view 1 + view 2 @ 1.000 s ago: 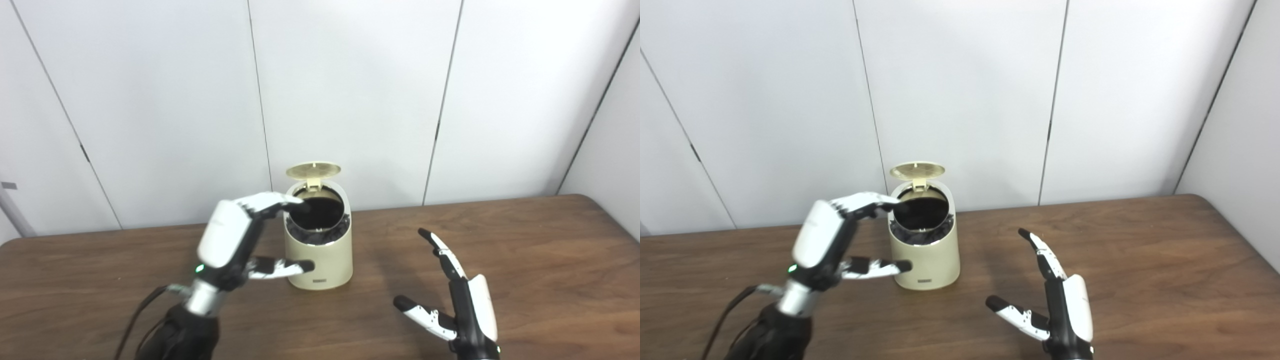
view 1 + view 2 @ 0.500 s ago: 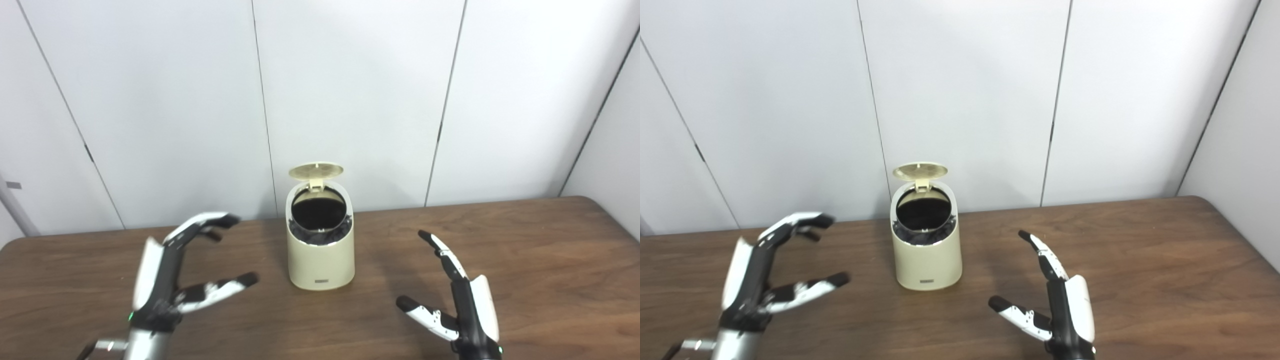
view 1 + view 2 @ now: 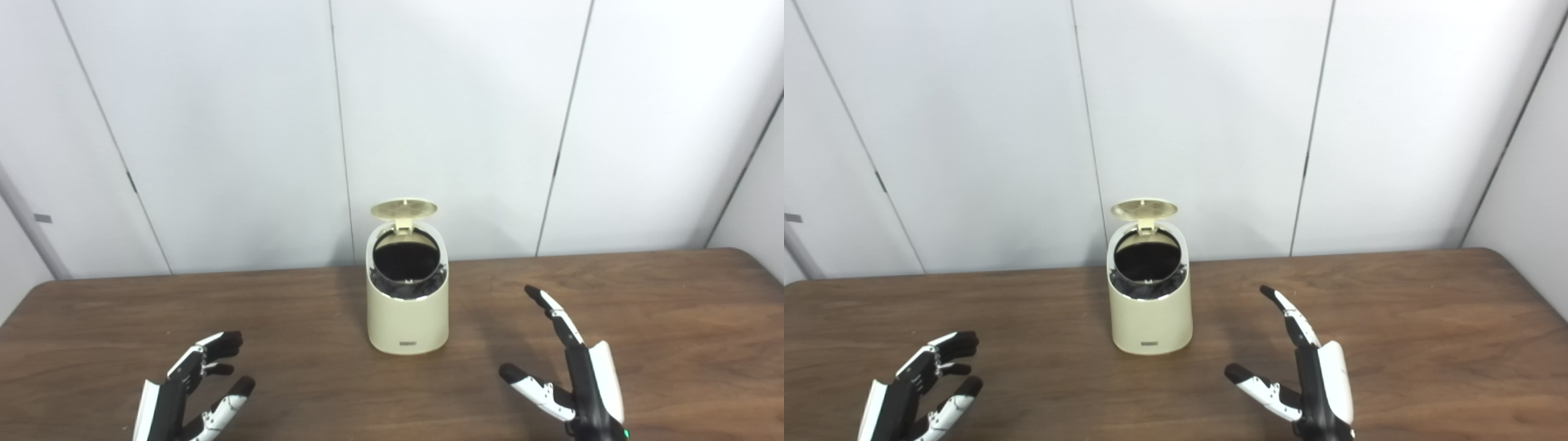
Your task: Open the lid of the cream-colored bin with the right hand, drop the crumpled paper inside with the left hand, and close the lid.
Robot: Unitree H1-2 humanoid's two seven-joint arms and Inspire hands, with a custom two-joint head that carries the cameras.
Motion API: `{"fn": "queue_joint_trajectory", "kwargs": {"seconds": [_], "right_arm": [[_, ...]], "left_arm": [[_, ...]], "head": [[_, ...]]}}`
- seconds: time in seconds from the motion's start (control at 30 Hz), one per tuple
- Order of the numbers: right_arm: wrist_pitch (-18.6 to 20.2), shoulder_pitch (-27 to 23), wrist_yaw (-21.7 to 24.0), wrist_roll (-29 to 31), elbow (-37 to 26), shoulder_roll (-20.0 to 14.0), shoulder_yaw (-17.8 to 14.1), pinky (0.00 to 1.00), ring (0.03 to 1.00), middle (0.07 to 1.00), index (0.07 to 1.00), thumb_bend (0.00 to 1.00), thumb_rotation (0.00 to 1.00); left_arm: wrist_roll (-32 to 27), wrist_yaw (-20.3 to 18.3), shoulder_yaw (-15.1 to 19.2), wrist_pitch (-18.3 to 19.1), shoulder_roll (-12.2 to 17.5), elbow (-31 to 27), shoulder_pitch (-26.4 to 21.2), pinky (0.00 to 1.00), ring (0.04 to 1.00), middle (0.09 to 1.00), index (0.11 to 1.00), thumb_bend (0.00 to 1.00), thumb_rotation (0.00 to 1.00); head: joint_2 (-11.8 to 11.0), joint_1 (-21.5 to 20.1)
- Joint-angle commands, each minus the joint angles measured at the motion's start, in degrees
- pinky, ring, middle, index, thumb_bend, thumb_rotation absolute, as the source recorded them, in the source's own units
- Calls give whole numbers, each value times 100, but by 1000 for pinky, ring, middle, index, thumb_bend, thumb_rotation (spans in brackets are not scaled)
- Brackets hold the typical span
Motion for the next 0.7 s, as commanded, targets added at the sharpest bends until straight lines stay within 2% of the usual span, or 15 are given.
{"fn": "queue_joint_trajectory", "kwargs": {"seconds": [0.0,0.2,0.37,0.5,0.57,0.67], "right_arm": [[-237,162,-26,-42,289,-177,-89,862,874,865,853,802,825],[-224,211,31,38,185,-265,-151,861,875,869,865,813,827],[-269,101,11,-92,66,-385,-223,865,885,885,886,794,826],[-360,-234,-65,-208,191,-615,-356,852,874,878,877,815,813],[-426,-450,-71,-274,278,-762,-414,828,879,879,877,838,840],[-286,-786,97,-359,83,-904,-449,805,869,879,878,860,865]], "left_arm": [[51,44,23,-146,-82,22,-42,638,736,740,732,659,532],[41,-35,13,-70,-216,109,-42,634,737,742,730,679,541],[169,-35,-4,-165,-237,180,-54,609,713,731,722,639,515],[100,-91,-7,-188,-243,248,-74,607,709,726,719,666,520],[129,-93,-16,-240,-234,276,-85,603,706,722,714,662,528],[169,-88,-24,-317,-222,338,-109,600,701,718,709,647,526]], "head": [[14,-18],[49,-49],[60,-108],[32,-116],[33,-122],[27,-145]]}}
